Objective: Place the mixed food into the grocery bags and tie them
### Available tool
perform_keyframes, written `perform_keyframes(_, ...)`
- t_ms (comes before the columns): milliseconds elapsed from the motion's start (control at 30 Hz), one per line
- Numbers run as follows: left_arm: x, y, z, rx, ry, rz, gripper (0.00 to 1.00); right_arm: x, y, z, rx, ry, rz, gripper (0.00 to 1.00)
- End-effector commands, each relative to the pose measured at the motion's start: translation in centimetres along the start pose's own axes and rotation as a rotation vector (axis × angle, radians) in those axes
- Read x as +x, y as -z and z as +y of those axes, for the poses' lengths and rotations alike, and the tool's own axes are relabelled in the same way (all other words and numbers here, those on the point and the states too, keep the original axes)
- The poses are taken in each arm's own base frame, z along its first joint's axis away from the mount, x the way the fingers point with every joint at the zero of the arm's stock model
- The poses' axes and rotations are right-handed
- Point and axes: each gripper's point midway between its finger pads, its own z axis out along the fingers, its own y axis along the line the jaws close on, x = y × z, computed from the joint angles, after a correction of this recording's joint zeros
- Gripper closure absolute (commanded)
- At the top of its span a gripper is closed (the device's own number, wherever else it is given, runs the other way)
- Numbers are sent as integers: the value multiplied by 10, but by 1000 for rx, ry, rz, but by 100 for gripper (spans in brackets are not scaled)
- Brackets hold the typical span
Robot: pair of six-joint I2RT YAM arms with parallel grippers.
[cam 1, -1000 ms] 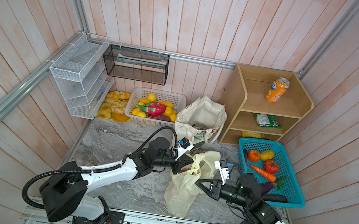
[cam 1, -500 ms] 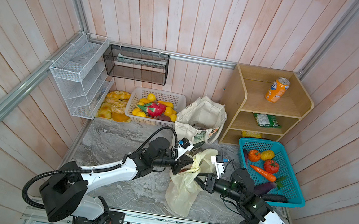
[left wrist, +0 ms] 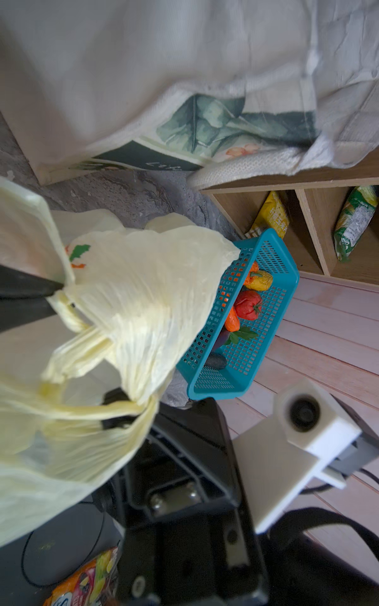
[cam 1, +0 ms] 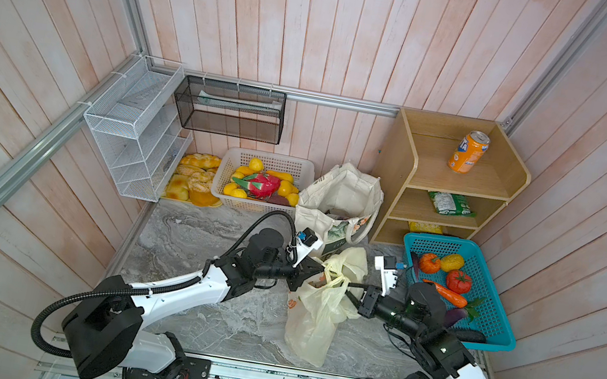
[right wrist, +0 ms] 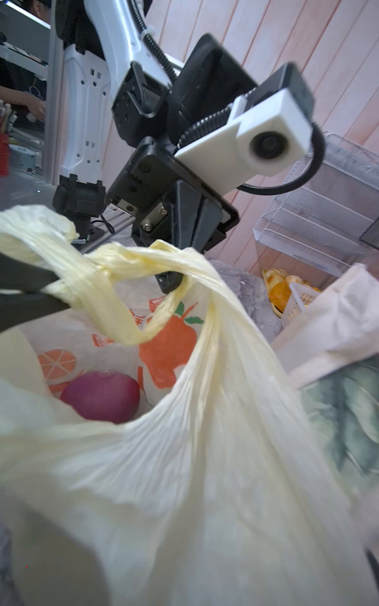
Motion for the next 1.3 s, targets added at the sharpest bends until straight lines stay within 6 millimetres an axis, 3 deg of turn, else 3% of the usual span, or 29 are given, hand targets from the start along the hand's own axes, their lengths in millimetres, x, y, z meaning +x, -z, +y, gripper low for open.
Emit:
perform_keyframes(0, -14, 14, 4, -18, 2, -41, 100, -15, 19, 1, 8, 15, -19, 100)
perform_keyframes(200, -19, 27, 1, -1, 6, -99, 100, -42, 29, -9, 34, 7, -74, 100)
perform_keyframes(400, -24, 42, 8, -34, 31, -156, 100, -56, 29, -40, 151, -14, -122, 100)
perform_keyframes(733, -14, 96, 60, -276, 143, -246, 100, -82, 59, -84, 236, -141, -291, 100)
perform_keyframes(900, -10, 104, 59, -282, 145, -253, 100, -88, 51, -83, 146, -200, -306, 100)
perform_keyframes(1033, -11, 107, 63, -312, 152, -260, 100, -98, 55, -87, 188, -205, -342, 100)
perform_keyframes(1133, -7, 117, 74, -378, 170, -266, 100, -93, 68, -113, 296, -246, -391, 100)
perform_keyframes(1267, 14, 136, 90, -442, 224, -275, 100, -67, 82, -166, 353, -377, -434, 100)
